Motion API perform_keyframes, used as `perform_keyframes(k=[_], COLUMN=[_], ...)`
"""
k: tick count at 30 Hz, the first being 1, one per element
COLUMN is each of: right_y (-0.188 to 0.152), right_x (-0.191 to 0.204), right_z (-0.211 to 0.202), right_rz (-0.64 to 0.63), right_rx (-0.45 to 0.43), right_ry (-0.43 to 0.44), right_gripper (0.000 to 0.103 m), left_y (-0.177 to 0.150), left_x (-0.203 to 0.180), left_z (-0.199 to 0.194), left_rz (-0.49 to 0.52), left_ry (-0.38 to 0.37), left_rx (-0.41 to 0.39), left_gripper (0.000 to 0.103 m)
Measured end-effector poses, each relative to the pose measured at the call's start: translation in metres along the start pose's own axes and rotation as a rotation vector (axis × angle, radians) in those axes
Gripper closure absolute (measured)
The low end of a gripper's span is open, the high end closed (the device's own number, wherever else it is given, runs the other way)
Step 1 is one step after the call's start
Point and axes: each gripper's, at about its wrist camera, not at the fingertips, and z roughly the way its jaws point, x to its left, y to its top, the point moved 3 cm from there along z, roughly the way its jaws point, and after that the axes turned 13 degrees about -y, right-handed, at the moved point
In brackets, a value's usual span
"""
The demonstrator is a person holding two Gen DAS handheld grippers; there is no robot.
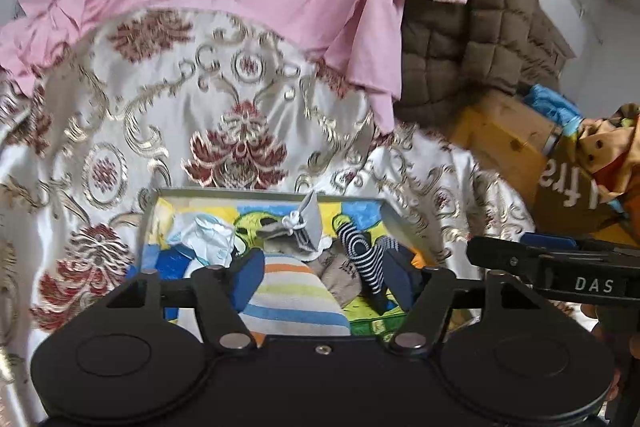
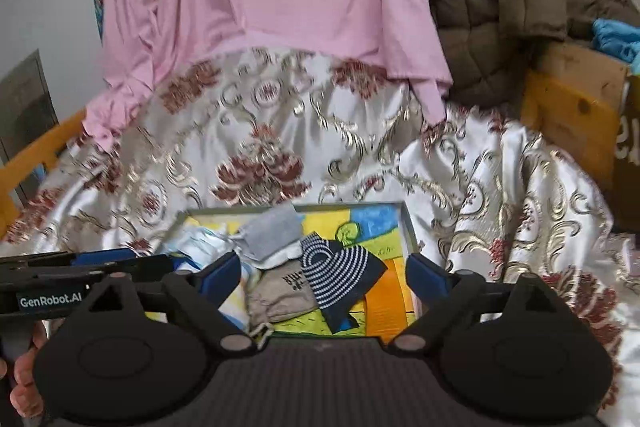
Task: Organize soft objects
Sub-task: 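Open the left tool to drop the mask while the right tool releases the sock into the tray, then move both open tools back from the tray toward the pile of items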
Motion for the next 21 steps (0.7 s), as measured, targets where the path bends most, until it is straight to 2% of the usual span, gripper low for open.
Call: perform_keyframes(k=[1,3,5,10,15,21], right_y=[0.000,0.000,-0.002,-0.012,-0.027,-0.047], right_x=[0.000,0.000,0.000,0.000,0.002,0.004], right_z=[-0.010,-0.029,-0.045,-0.080,-0.113,-0.151], right_rz=[-0.003,-0.018,-0.018,0.008,-0.030,-0.053], right_rx=[-0.017,-0.042,-0.062,-0.089,-0.127,-0.181], right_ry=[-0.015,-0.038,-0.043,-0.045,-0.079,-0.116], right_gripper=[0.004,0.002,0.000,0.000,0.000,0.000], left_y=[0.001,0.000,-0.001,-0.009,-0.024,-0.045], left_x=[-0.004,-0.012,-0.020,-0.039,-0.054,-0.069], left_z=[-0.007,-0.022,-0.036,-0.072,-0.106,-0.139], left_rz=[0.003,0.014,0.033,0.053,0.068,0.085], left_ry=[0.001,0.008,0.019,0.017,0.019,0.030], left_rx=[-0.007,-0.020,-0.039,-0.074,-0.104,-0.139], left_gripper=[0.031,0.021,0.018,0.013,0.005,0.003])
